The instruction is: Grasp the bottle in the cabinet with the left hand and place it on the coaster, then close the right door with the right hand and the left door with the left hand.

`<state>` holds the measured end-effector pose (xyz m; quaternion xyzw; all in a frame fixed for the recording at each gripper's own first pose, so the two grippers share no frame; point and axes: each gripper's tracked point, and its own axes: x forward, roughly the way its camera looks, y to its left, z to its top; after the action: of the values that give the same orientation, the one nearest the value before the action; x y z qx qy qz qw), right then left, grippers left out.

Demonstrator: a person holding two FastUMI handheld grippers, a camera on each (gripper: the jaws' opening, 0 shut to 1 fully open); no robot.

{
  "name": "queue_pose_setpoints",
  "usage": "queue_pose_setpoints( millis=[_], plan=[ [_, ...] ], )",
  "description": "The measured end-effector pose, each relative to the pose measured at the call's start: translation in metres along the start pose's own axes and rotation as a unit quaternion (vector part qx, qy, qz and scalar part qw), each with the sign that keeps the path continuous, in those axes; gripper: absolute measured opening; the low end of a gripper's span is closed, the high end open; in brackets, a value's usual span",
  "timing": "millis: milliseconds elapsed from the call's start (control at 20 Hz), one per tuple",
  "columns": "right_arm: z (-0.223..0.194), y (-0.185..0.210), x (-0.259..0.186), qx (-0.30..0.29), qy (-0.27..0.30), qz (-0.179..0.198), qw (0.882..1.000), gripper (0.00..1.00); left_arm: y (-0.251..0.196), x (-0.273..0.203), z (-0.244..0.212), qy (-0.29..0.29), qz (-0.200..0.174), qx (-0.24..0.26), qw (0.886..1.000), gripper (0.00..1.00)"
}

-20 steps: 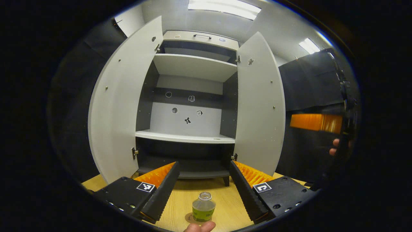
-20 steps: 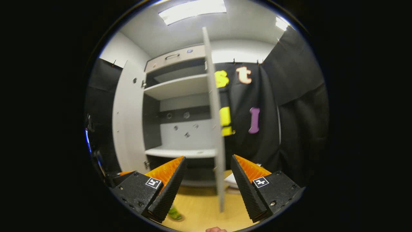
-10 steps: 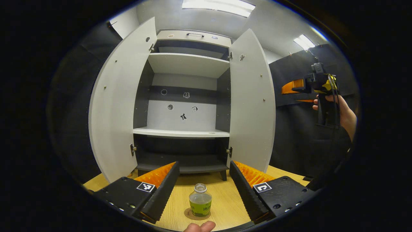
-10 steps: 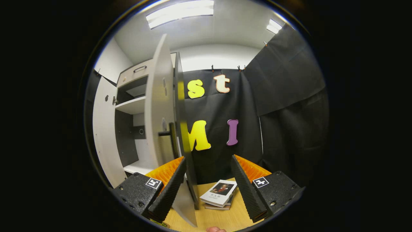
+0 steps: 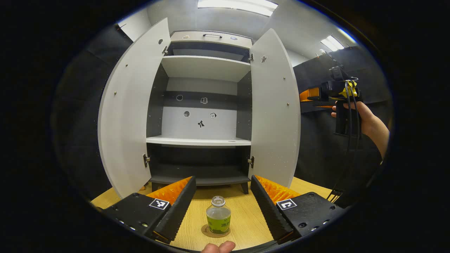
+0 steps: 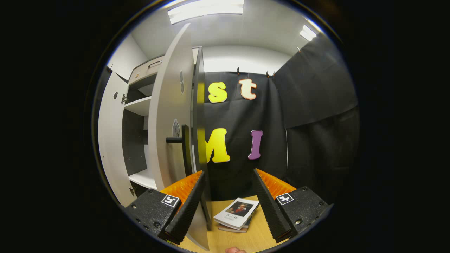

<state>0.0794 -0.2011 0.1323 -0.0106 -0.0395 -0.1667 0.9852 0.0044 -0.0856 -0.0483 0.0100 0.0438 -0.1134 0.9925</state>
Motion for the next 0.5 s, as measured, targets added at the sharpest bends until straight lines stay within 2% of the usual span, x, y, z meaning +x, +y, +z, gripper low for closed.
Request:
queue_pose_setpoints(
  millis=[50,100,300,350,400,500],
  plan=[
    [0.001,0.002,-0.001,-0.004,-0.001,0.000,1.000,0.82,0.001,0.000,0.000,0.001,0.001,-0.002,1.000,0.90],
    [0.002,0.004,-0.001,-0.014,-0.003,0.001,1.000,0.82,0.001,0.001,0.000,0.001,0.002,-0.003,1.000,0.95],
    [0.005,0.011,-0.004,-0.057,-0.015,-0.009,0.998,0.82,0.006,0.006,0.003,-0.005,0.004,-0.004,1.000,0.95],
    [0.004,0.015,-0.006,-0.053,-0.013,-0.009,0.998,0.77,0.006,0.007,0.003,-0.007,0.004,-0.005,1.000,0.95],
    [0.004,0.021,-0.007,-0.045,-0.013,-0.003,0.999,0.82,0.006,0.009,0.002,-0.008,0.004,-0.006,1.000,0.95],
    [0.000,0.041,-0.011,-0.021,-0.007,0.024,0.999,0.82,0.005,0.012,-0.004,0.001,-0.001,-0.014,1.000,0.95]
  ],
)
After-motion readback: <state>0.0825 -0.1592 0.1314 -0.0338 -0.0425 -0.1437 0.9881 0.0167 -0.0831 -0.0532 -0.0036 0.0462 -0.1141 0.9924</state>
